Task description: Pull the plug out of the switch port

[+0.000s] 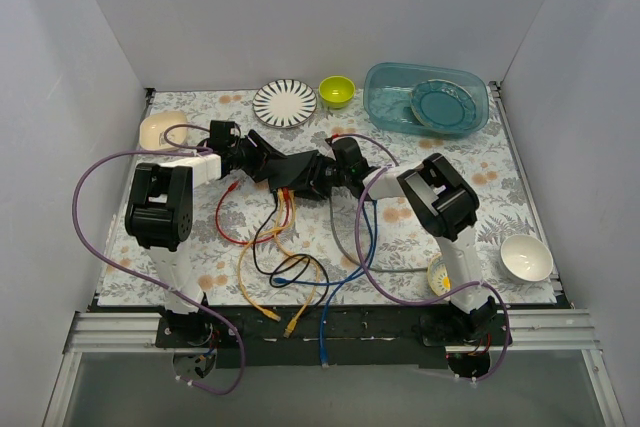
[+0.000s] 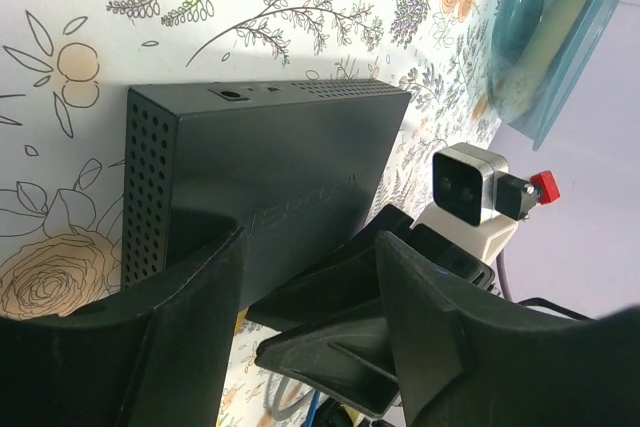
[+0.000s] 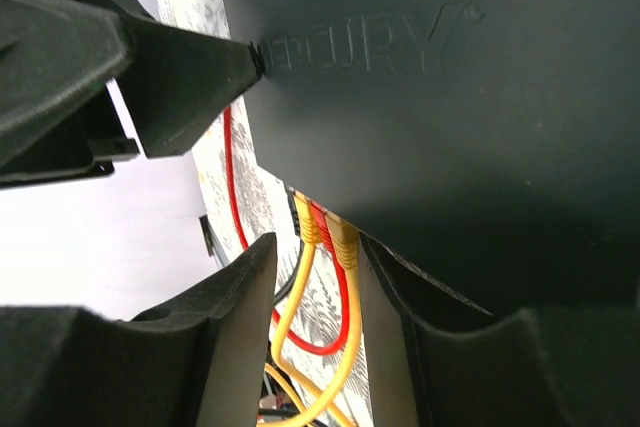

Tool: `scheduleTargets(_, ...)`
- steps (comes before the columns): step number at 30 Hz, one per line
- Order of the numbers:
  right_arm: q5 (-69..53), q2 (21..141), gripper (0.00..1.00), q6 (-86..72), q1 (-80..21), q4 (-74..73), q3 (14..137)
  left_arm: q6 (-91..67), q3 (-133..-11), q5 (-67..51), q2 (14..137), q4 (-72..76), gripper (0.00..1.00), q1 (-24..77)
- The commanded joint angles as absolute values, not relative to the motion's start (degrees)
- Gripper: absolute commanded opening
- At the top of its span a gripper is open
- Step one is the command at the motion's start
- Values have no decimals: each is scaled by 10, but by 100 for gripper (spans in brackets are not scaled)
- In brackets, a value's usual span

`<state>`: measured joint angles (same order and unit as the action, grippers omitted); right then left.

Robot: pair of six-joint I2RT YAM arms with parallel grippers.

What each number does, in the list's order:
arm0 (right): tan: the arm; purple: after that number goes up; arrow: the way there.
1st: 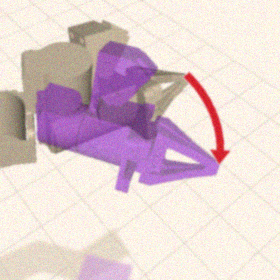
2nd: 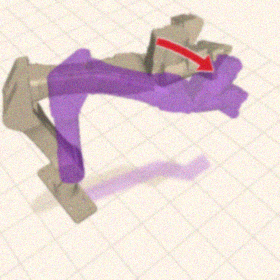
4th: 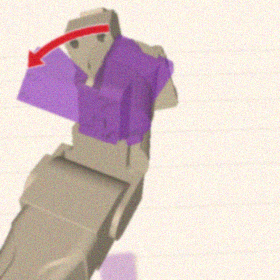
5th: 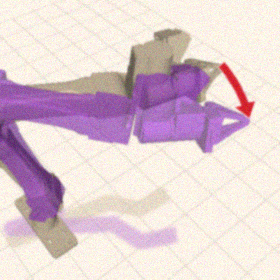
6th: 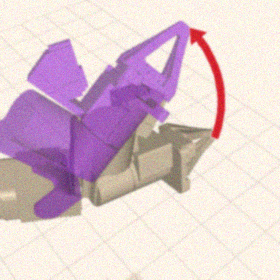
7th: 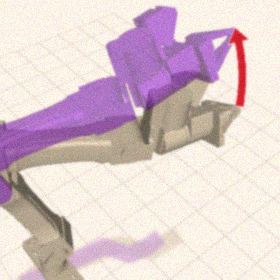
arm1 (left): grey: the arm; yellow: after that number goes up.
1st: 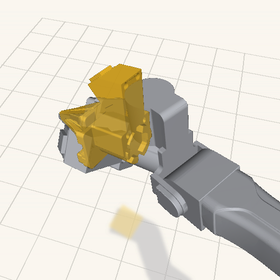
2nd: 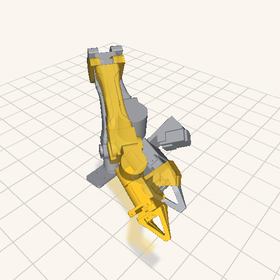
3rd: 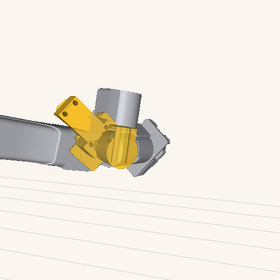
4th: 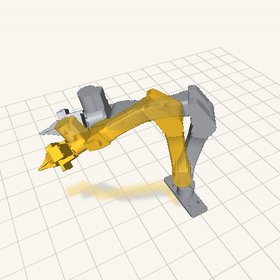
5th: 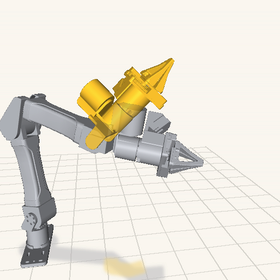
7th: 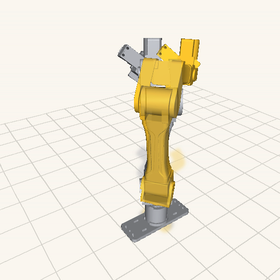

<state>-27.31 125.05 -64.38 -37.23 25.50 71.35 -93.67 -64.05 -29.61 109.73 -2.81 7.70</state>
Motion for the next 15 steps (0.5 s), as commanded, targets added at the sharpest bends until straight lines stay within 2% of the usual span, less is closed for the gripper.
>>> scheduleTargets(1,-224,1281,45,-684,-368,265,712,-907,-610,-257,1091,-102,55,78)
scheduleTargets(7,-218,1296,34,-695,-368,271,720,-906,-607,-259,1087,-105,55,78)
scheduleTargets(10,-214,1300,32,-694,-369,268,722,-904,-604,-260,1083,-104,55,78)
scheduleTargets(15,-208,1306,38,-694,-371,258,729,-901,-595,-259,1076,-104,55,79)
